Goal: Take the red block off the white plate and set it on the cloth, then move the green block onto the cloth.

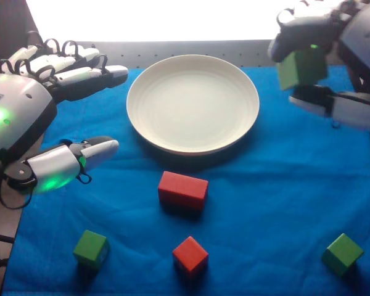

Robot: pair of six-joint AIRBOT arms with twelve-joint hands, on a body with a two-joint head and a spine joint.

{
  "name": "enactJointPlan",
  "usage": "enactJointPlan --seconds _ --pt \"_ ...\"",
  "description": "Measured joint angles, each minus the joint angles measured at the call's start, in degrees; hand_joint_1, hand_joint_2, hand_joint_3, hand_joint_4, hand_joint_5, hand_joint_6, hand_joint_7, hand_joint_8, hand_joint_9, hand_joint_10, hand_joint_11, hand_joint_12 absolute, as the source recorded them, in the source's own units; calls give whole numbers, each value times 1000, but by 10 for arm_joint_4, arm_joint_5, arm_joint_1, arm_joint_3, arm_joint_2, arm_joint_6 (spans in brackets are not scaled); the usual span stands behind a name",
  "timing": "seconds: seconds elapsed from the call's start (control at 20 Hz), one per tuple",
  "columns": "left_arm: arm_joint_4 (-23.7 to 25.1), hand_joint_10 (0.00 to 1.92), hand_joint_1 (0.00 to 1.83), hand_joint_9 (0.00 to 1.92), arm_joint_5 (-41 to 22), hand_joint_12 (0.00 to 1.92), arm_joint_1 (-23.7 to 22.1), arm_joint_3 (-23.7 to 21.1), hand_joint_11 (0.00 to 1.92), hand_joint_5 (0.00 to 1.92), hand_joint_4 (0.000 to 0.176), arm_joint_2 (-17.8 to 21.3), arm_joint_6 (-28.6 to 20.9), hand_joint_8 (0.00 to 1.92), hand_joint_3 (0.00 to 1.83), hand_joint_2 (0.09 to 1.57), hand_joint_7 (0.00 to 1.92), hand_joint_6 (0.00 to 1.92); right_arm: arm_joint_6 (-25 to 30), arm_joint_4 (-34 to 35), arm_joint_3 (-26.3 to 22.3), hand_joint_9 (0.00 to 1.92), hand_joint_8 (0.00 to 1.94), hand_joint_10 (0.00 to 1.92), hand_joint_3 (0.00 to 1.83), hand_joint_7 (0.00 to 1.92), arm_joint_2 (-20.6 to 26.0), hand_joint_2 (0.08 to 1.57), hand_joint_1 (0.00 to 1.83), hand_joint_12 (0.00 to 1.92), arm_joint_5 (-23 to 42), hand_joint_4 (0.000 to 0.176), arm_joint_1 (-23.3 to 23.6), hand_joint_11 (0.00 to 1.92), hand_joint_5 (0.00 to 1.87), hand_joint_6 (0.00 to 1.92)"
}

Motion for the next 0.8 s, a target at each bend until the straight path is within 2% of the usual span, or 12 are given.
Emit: enactJointPlan --seconds 0.05,0.1,0.15,0.25,0.3,0.35,0.5,0.55,0.6,0.65,0.7,0.8 --pt "0 2 612 235 -3 514 1 0 0 462 156 0 0 2 1 1178 299 2 0 0 -10 852 1369 1598 4 915 7 1148 1260 1914 -23 0 -19 747 939 892" --pt "-2 2 612 235 -4 514 1 0 0 462 156 1 0 2 1 1178 299 2 0 0 -16 852 1369 1598 4 915 8 1148 1260 1914 -33 0 -28 747 939 892" --pt "-2 1 619 233 -4 514 1 0 0 468 143 0 0 2 0 1178 299 4 1 0 -21 853 1301 1542 0 944 8 1137 1253 1875 -42 0 -35 750 960 886" --pt "0 2 594 234 -5 515 1 0 0 461 140 0 0 1 0 1174 293 1 26 0 -26 793 1119 1378 0 1029 8 1109 1256 1844 -49 0 -55 637 998 863" --pt "-2 0 564 220 -7 499 1 0 0 446 155 1 0 0 0 1170 277 0 38 0 -25 834 1075 1377 0 1068 7 1098 1271 1831 -49 0 -66 628 1017 814" --pt "-3 2 502 225 -7 537 2 0 0 450 172 0 0 2 0 1165 283 2 53 0 -25 804 1005 1348 0 1055 0 1114 1378 1731 -51 0 -85 660 955 932" --pt "0 1 461 224 -8 563 2 0 0 447 175 0 0 1 0 1166 283 1 69 0 -25 794 1064 1395 3 1024 -6 1126 1380 1734 -49 0 -100 729 927 934" --pt "0 0 460 223 -7 567 2 0 0 445 176 0 0 0 1 1169 281 0 71 1 -25 844 1044 1371 1 1054 -6 1113 1279 1725 -48 0 -102 714 918 999" --pt "-2 2 460 228 -8 588 2 0 0 447 169 0 0 1 1 1170 284 1 73 2 -26 797 1083 1323 8 1013 -6 1131 1239 1725 -48 0 -103 645 868 1102" --pt "-3 2 460 230 -8 593 2 0 0 445 171 0 0 1 1 1170 284 0 73 4 -26 681 1061 1282 8 796 -6 1155 1163 1734 -50 0 -103 527 861 1160" --pt "-2 5 451 241 -8 630 2 0 0 438 175 0 0 1 1 1171 286 1 73 5 -26 466 980 1211 0 561 -6 1056 1196 1752 -51 0 -103 277 547 1017" --pt "-2 5 462 226 -9 582 2 0 0 427 176 0 0 1 1 1175 281 1 73 10 -26 170 905 1171 0 287 -7 1017 1147 1801 -51 0 -107 19 318 925"
